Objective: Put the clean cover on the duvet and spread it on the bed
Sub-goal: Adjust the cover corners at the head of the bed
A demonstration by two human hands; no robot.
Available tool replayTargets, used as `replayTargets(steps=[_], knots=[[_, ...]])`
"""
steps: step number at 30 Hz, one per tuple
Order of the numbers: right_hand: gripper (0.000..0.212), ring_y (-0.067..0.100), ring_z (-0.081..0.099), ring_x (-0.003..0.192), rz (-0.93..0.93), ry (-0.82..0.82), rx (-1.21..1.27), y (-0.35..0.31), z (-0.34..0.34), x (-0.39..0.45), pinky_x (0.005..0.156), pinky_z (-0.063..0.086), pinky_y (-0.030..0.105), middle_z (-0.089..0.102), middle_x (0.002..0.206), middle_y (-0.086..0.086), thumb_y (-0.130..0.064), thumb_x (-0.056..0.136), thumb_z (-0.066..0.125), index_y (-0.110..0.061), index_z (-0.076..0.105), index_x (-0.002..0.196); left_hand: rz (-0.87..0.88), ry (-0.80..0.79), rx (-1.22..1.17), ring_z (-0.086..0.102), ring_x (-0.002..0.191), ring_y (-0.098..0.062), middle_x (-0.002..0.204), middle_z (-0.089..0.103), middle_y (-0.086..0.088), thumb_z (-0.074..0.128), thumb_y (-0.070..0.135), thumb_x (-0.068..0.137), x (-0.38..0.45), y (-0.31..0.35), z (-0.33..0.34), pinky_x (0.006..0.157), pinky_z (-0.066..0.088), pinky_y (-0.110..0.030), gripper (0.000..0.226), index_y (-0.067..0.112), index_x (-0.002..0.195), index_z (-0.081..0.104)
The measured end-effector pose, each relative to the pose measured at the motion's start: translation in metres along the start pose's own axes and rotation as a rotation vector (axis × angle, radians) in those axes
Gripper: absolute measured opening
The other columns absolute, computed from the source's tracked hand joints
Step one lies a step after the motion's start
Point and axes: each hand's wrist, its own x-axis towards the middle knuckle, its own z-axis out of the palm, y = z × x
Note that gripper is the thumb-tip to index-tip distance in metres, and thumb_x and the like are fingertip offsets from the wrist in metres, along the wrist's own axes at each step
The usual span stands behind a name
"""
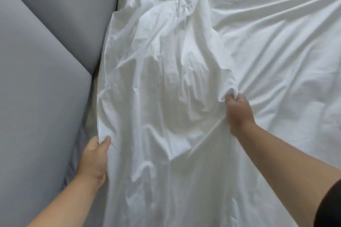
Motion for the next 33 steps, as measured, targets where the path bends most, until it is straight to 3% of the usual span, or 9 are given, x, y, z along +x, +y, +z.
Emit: replayTargets(steps=[5, 10, 12, 15, 18, 21, 26, 30, 33], knots=[[0.040, 0.034, 0.060, 0.081, -0.123, -0.060, -0.679, 0.019, -0.108, 0.030, 0.072, 0.045, 0.039, 0.065, 0.083, 0.008, -0.056, 0.088, 0.066, -0.016, 0.063, 0.089, 0.043, -0.113, 0.008, 0.074, 0.084, -0.022, 0.097, 0.078, -0.007, 0.055, 0.019, 0.103, -0.020, 0.039, 0.022, 0.075, 0.060, -0.039, 0.017, 0.013, 0.111, 0.069], [0.032, 0.048, 0.065, 0.095, 0.356, 0.151, -0.523, 0.125, -0.191, 0.047, 0.089, 0.053, 0.059, 0.068, 0.104, 0.030, -0.034, 0.096, 0.065, -0.004, 0.066, 0.107, 0.076, -0.305, 0.252, 0.057, 0.059, -0.003, 0.078, 0.068, 0.009, 0.058, 0.028, 0.101, -0.036, 0.046, 0.043, 0.055, 0.047, -0.019, 0.019, 0.033, 0.098, 0.075], [0.027, 0.046, 0.063, 0.090, 0.437, 0.153, -0.562, 0.159, -0.179, 0.040, 0.087, 0.053, 0.058, 0.065, 0.097, 0.027, -0.032, 0.098, 0.062, -0.005, 0.061, 0.100, 0.062, -0.250, 0.457, 0.063, 0.077, -0.004, 0.092, 0.068, 0.010, 0.064, 0.036, 0.097, -0.031, 0.038, 0.046, 0.068, 0.052, -0.023, 0.008, 0.035, 0.101, 0.070], [0.021, 0.041, 0.061, 0.089, 0.440, 0.128, -0.661, 0.157, -0.141, 0.026, 0.085, 0.054, 0.050, 0.059, 0.091, 0.022, -0.029, 0.096, 0.057, -0.008, 0.054, 0.095, 0.037, -0.219, 0.784, 0.060, 0.106, -0.013, 0.113, 0.061, 0.013, 0.063, 0.060, 0.088, -0.022, 0.030, 0.054, 0.089, 0.047, -0.034, 0.041, 0.032, 0.116, 0.055], [0.043, 0.043, 0.053, 0.117, 0.508, 0.149, -0.652, 0.138, -0.099, 0.027, 0.101, 0.044, 0.053, 0.052, 0.125, 0.023, -0.015, 0.086, 0.063, -0.007, 0.050, 0.127, -0.045, -0.178, 0.853, 0.060, 0.111, -0.021, 0.123, 0.062, 0.005, 0.056, 0.079, 0.074, -0.016, 0.020, 0.061, 0.091, 0.047, -0.037, 0.081, 0.023, 0.132, 0.051], [0.070, 0.035, 0.025, 0.144, 0.343, 0.164, -0.603, 0.099, -0.057, -0.001, 0.117, 0.017, 0.056, 0.024, 0.156, 0.015, -0.026, 0.081, 0.051, -0.011, 0.031, 0.146, -0.099, -0.181, 0.903, 0.061, 0.116, -0.028, 0.131, 0.062, -0.004, 0.062, 0.067, 0.084, -0.014, -0.002, 0.069, 0.091, 0.048, -0.035, 0.076, 0.015, 0.137, 0.049], [0.064, 0.031, 0.060, 0.114, -0.092, -0.065, -0.317, 0.037, 0.015, -0.114, 0.096, 0.045, 0.043, 0.063, 0.114, 0.003, -0.067, 0.081, 0.044, -0.019, 0.059, 0.121, -0.069, -0.113, 0.819, 0.064, 0.109, -0.031, 0.124, 0.067, -0.018, 0.050, 0.024, 0.100, -0.014, -0.019, 0.085, 0.083, 0.044, -0.026, 0.029, 0.009, 0.119, 0.066], [0.093, 0.016, 0.042, 0.139, 0.011, -0.555, -0.208, 0.015, 0.076, -0.194, 0.113, 0.036, 0.032, 0.043, 0.148, -0.006, -0.078, 0.079, 0.048, -0.023, 0.031, 0.153, -0.209, -0.299, 0.269, 0.075, 0.085, -0.018, 0.103, 0.076, -0.014, 0.052, 0.025, 0.104, -0.052, 0.017, 0.065, 0.071, 0.058, -0.025, 0.029, 0.008, 0.101, 0.076], [0.094, 0.018, 0.031, 0.147, -0.063, -0.485, -0.017, -0.019, 0.079, -0.205, 0.120, 0.027, 0.034, 0.035, 0.154, 0.000, -0.065, 0.085, 0.061, -0.015, 0.026, 0.157, -0.101, -0.459, 0.194, 0.072, 0.092, -0.039, 0.095, 0.075, -0.021, 0.060, 0.014, 0.096, -0.097, 0.061, 0.018, 0.077, 0.061, -0.038, 0.022, -0.002, 0.098, 0.074]])
